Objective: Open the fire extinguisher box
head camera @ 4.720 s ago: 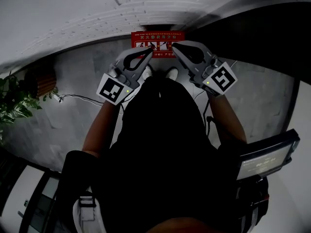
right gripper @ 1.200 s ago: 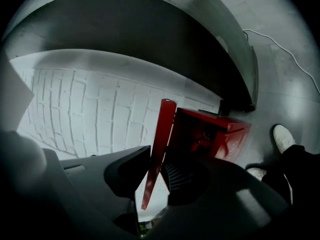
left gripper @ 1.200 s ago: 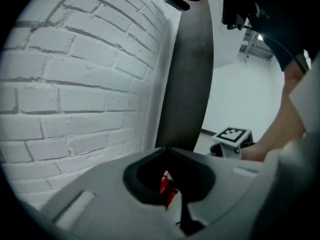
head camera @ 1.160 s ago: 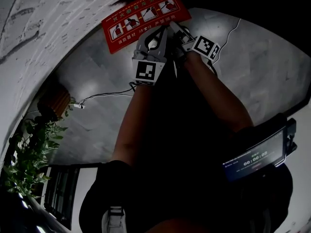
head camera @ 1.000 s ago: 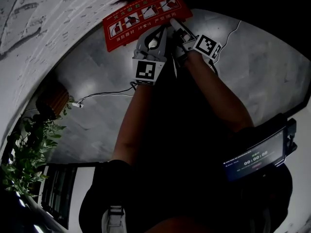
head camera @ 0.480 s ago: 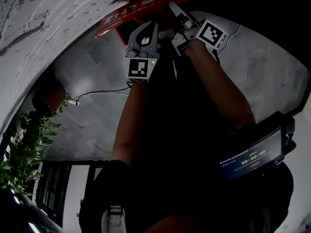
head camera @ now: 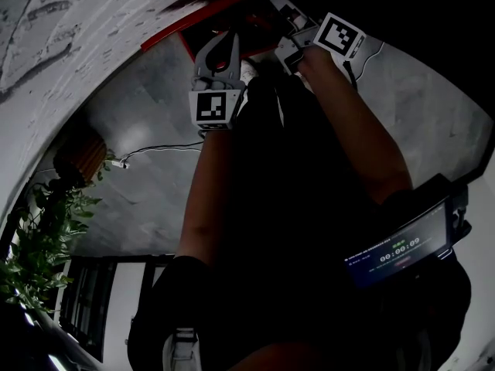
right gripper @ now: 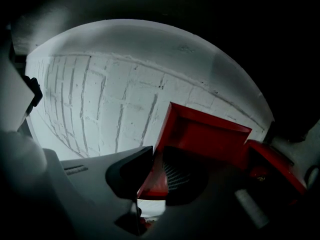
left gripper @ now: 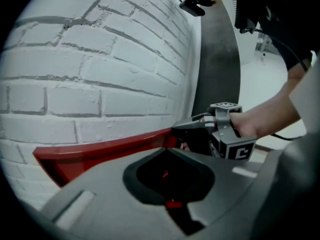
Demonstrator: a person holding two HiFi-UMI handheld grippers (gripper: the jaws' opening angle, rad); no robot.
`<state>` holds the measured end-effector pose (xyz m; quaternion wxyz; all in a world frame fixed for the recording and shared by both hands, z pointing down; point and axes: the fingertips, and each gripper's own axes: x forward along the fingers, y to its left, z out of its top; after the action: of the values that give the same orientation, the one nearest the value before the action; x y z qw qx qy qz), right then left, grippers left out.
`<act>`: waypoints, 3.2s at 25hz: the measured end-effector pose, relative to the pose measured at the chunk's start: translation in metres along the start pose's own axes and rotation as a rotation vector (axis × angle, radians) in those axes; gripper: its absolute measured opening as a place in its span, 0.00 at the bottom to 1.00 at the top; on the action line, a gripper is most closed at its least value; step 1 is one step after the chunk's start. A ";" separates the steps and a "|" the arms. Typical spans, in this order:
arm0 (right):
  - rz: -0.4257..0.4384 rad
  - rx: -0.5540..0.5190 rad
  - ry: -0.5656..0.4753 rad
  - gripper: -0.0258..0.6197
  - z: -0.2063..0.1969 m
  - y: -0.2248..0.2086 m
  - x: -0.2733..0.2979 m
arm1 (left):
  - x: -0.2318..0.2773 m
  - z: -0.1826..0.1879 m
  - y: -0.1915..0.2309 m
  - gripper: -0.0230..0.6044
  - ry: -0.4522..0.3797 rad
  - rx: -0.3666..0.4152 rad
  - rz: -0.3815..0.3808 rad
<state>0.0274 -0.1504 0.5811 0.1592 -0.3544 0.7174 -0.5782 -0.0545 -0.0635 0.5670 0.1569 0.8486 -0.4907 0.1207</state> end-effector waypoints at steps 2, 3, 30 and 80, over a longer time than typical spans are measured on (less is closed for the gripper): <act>0.001 -0.003 -0.002 0.15 0.003 0.001 0.004 | 0.001 0.004 0.004 0.04 -0.005 0.004 0.006; 0.004 -0.006 -0.004 0.15 0.004 0.001 0.007 | 0.002 0.005 0.006 0.04 -0.006 0.004 0.009; 0.169 -0.320 0.162 0.05 -0.015 0.124 -0.016 | -0.064 0.093 -0.007 0.04 -0.088 -0.008 -0.072; 0.602 -1.184 0.311 0.05 -0.049 0.441 -0.137 | -0.224 0.346 -0.086 0.04 -0.352 0.041 -0.233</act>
<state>-0.0515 0.0146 0.1546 -0.0127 -0.0797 0.9947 -0.0630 -0.0717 0.0221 0.1554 0.0643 0.9106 -0.4064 -0.0382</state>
